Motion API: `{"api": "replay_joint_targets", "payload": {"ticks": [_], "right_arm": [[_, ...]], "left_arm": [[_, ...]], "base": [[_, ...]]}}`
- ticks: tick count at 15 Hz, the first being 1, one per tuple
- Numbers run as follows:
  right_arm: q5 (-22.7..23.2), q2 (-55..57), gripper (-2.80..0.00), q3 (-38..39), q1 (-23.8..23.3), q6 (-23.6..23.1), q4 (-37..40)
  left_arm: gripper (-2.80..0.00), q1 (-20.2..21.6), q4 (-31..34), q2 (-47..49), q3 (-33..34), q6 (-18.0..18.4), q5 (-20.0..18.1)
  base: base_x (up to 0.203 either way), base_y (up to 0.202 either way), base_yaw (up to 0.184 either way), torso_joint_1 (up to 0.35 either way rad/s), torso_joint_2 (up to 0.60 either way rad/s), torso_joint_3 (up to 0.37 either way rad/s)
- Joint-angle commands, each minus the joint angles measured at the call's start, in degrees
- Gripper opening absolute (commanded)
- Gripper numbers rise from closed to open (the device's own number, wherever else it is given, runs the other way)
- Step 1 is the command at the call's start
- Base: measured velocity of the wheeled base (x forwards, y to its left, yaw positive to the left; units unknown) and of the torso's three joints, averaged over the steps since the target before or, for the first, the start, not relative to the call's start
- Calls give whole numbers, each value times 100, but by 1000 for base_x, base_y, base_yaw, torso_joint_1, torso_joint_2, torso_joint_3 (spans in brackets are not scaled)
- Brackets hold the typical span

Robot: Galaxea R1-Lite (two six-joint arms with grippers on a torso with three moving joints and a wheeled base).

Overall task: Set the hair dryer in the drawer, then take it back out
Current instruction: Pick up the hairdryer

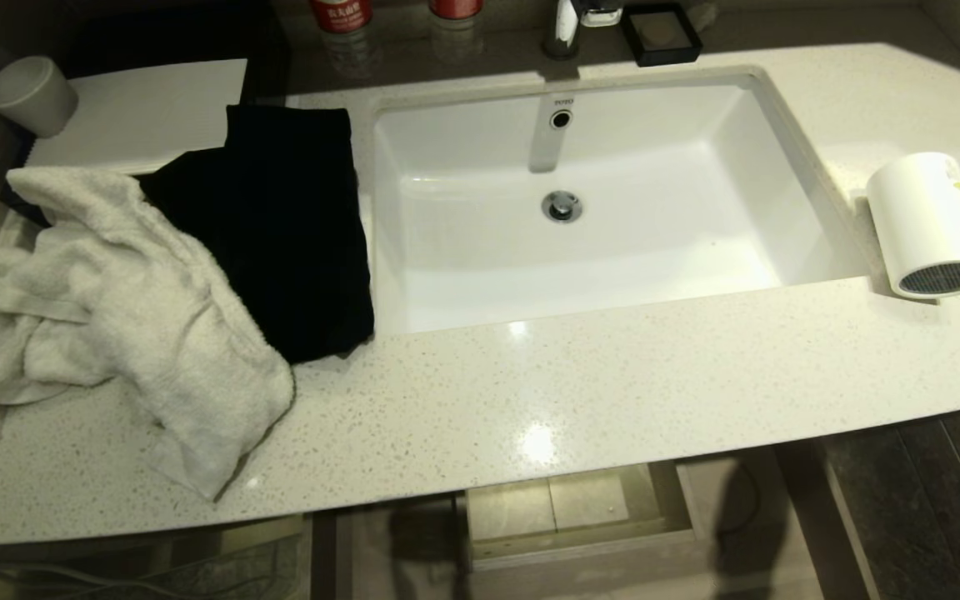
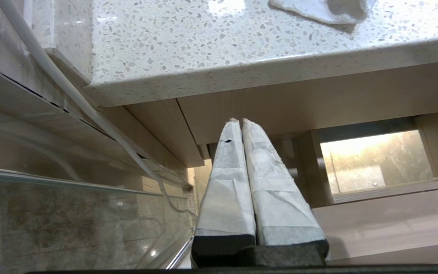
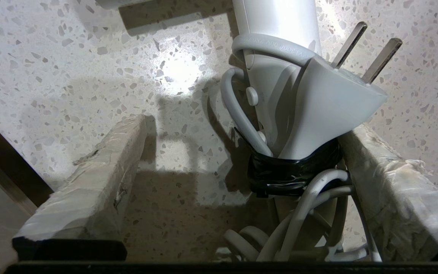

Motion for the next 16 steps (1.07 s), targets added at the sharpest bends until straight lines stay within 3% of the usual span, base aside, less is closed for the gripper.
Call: {"api": "replay_joint_targets", "payload": {"ticks": [1,4,5,16], "right_arm": [[-2,194,0,8,8,-34,94],[-5,228,0,13,8,22,110],[-10,222,-280,7,14,68,110],[-28,28,-280,13,36,370,70]], "left_arm": [[-280,1,0,-2,8,-1,-6],[-280,1,0,-2,9,-1,-6],[-280,1,0,-2,3,-1,-6],[-280,1,8,-2,0,-1,-4]], "base": [[0,0,0,0,0,0],[0,0,0,0,0,0],[0,0,0,0,0,0],[0,0,0,0,0,0]]}}
